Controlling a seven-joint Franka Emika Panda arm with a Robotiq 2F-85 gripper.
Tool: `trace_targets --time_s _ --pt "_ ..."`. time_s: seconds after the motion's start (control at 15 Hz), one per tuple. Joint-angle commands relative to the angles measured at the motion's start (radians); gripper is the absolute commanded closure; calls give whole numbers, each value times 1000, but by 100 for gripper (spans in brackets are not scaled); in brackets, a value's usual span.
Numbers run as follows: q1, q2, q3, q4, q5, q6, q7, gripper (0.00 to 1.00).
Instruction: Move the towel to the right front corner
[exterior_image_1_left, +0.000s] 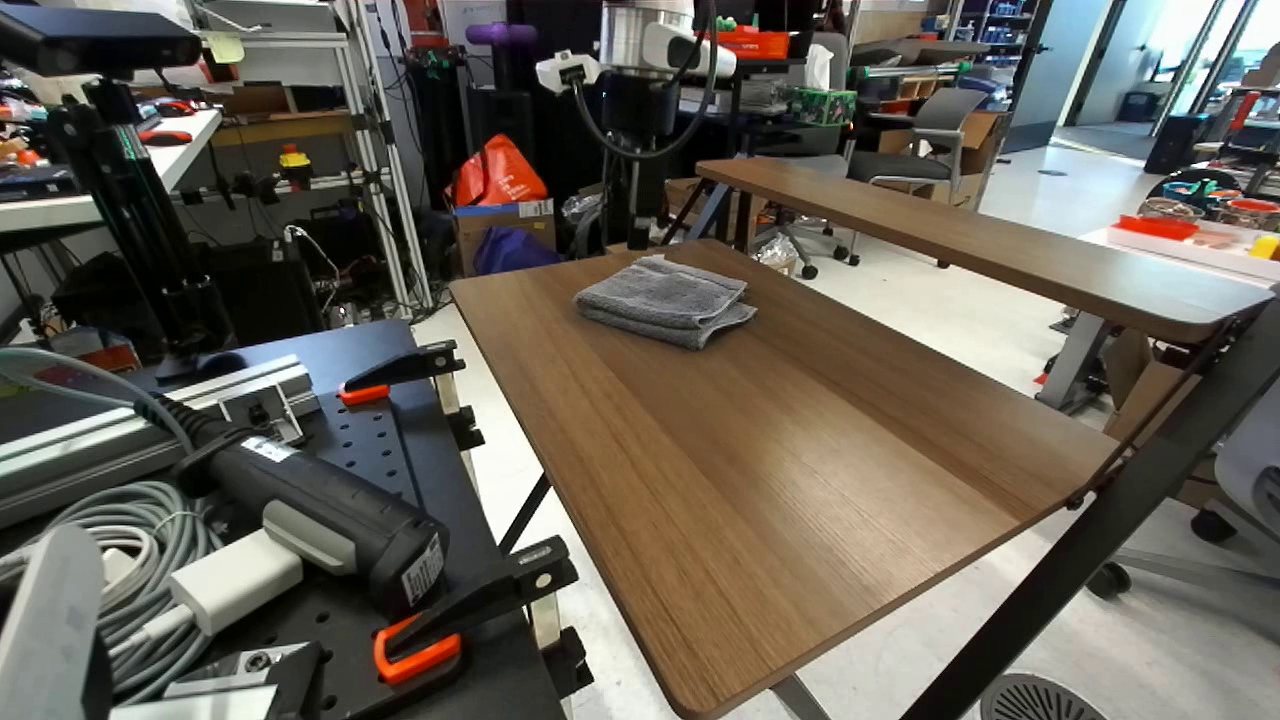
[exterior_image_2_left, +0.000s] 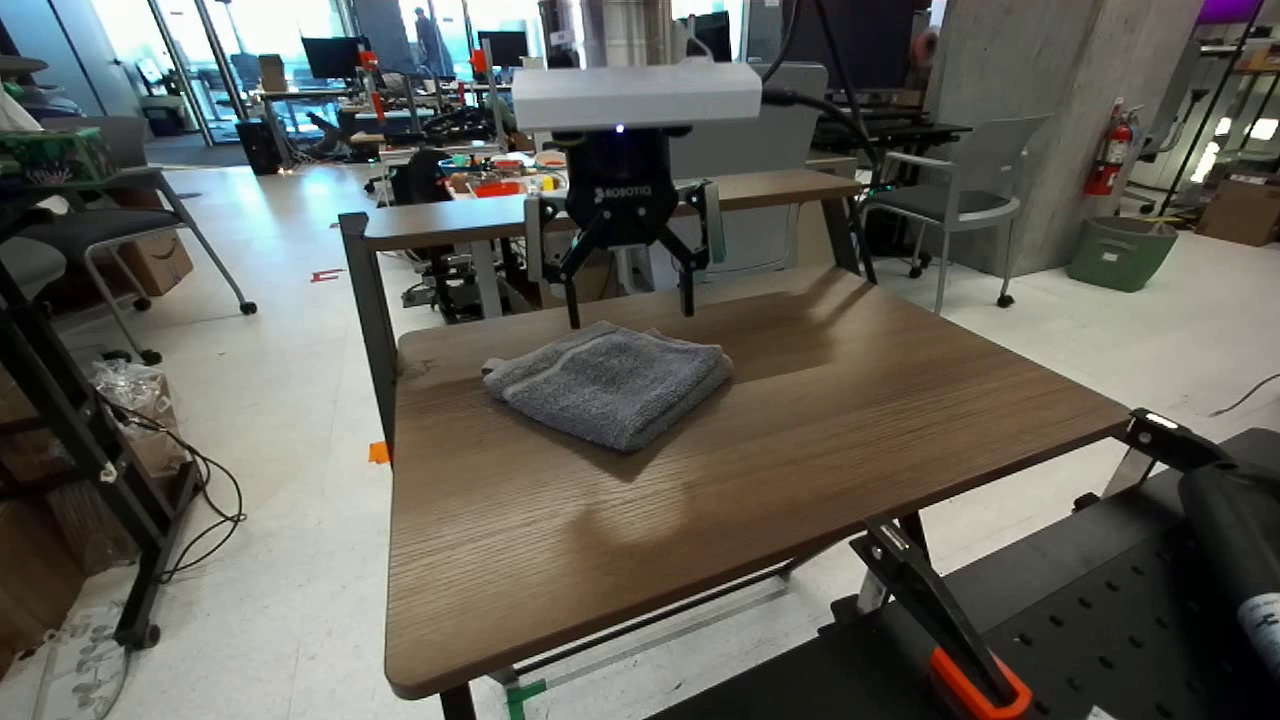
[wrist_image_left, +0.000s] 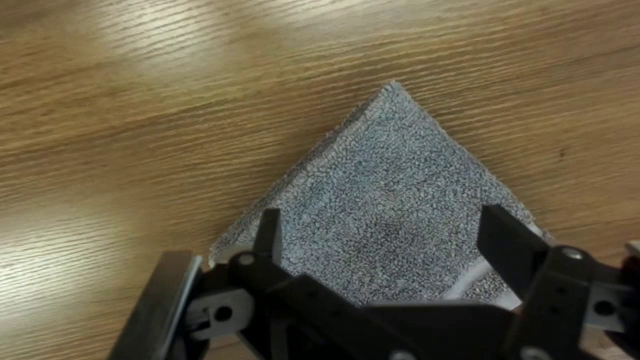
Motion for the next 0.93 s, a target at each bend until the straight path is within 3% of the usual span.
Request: trace_targets --time_s 0.0,0.87 --pt "34 76 -36 100 33 -50 -25 0" --pt "31 225 -65 225 113 -70 -88 0"
